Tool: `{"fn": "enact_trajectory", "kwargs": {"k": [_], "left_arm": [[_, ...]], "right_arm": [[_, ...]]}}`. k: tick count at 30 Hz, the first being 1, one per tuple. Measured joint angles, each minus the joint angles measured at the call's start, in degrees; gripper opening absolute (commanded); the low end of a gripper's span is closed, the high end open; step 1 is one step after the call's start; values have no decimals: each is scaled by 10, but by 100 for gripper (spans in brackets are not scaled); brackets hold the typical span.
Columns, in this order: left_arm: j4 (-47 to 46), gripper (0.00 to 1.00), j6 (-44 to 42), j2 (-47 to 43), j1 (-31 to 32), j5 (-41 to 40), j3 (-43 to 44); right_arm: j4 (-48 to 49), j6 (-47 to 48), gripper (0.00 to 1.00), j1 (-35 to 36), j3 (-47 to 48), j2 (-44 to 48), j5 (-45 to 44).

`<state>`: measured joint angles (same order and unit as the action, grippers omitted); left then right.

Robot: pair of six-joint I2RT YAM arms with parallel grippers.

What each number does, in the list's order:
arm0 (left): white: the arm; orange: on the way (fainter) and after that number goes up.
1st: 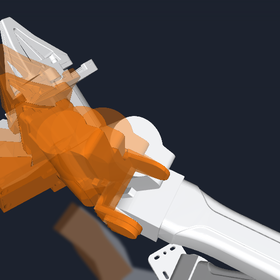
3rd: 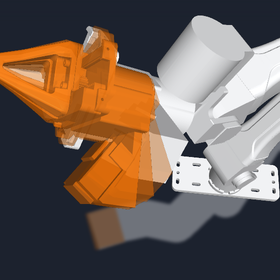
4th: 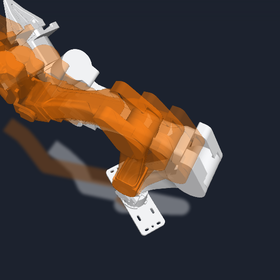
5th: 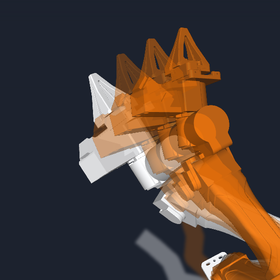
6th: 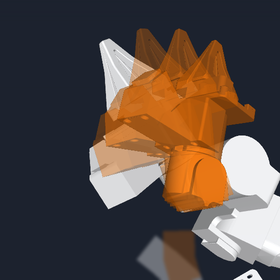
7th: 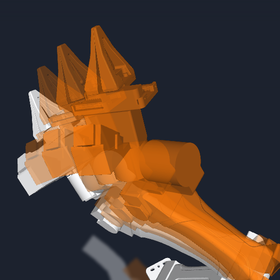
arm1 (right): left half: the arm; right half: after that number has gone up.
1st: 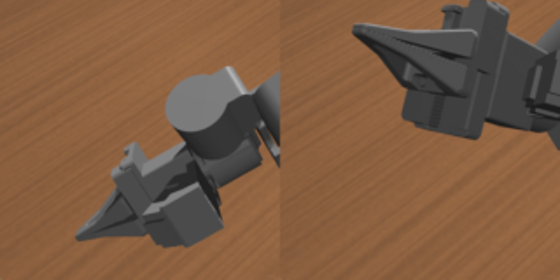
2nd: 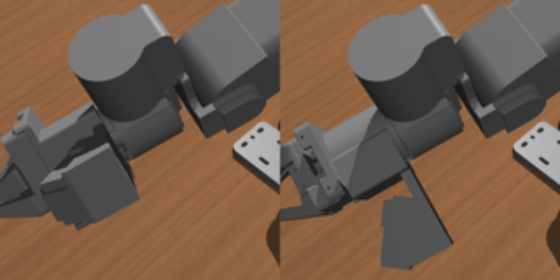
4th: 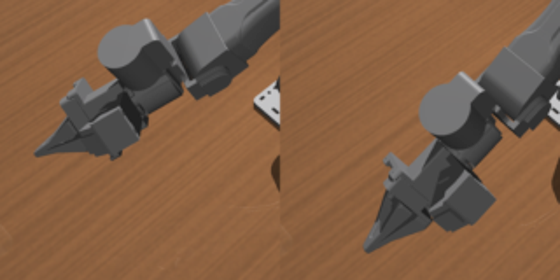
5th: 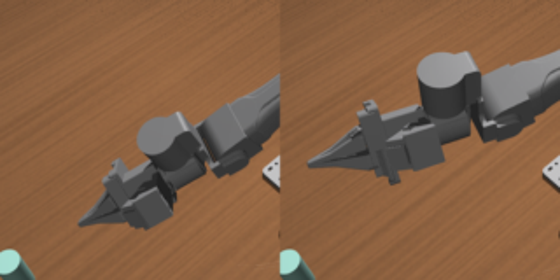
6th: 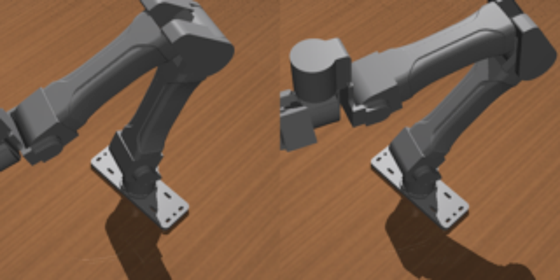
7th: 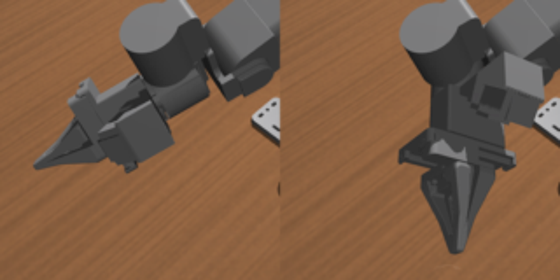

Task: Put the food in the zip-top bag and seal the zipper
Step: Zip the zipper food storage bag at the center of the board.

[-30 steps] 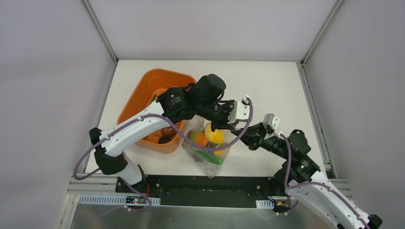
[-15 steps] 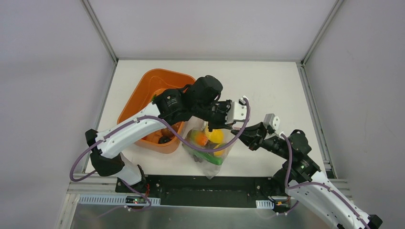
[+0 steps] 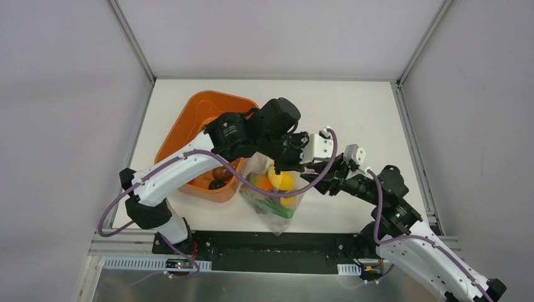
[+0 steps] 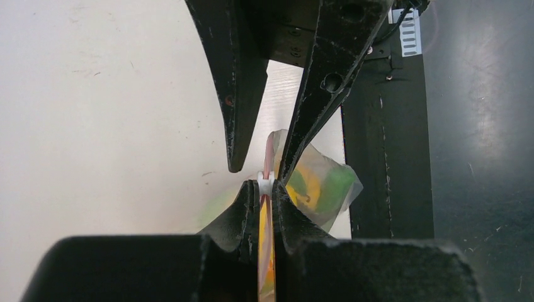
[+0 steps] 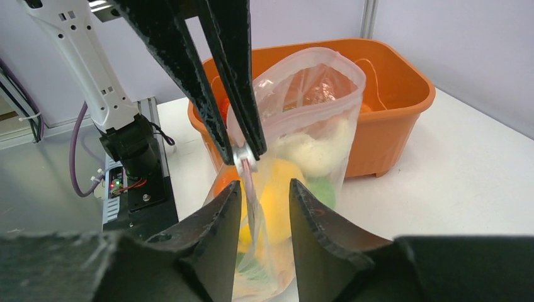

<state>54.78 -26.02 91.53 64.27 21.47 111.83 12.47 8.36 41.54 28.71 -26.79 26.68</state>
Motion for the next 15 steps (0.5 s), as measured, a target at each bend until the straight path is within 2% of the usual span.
{"fn": "enact_trajectory", "kwargs": {"k": [3,8,11,15], "left_arm": [[11,0,-2,10,12,-13,14],[19,0,-4,21,26,-33,26],[19,0,-4,21,26,-42,28],[17,0,-4,21,26,-51,28]], "right_arm": [[-2,0,34,0,0,1,0],[-19,-1,15,0,5,2,9],[-29,-2,0,0,9,4,12],[-35,-1,0,0,10,13,10]]}}
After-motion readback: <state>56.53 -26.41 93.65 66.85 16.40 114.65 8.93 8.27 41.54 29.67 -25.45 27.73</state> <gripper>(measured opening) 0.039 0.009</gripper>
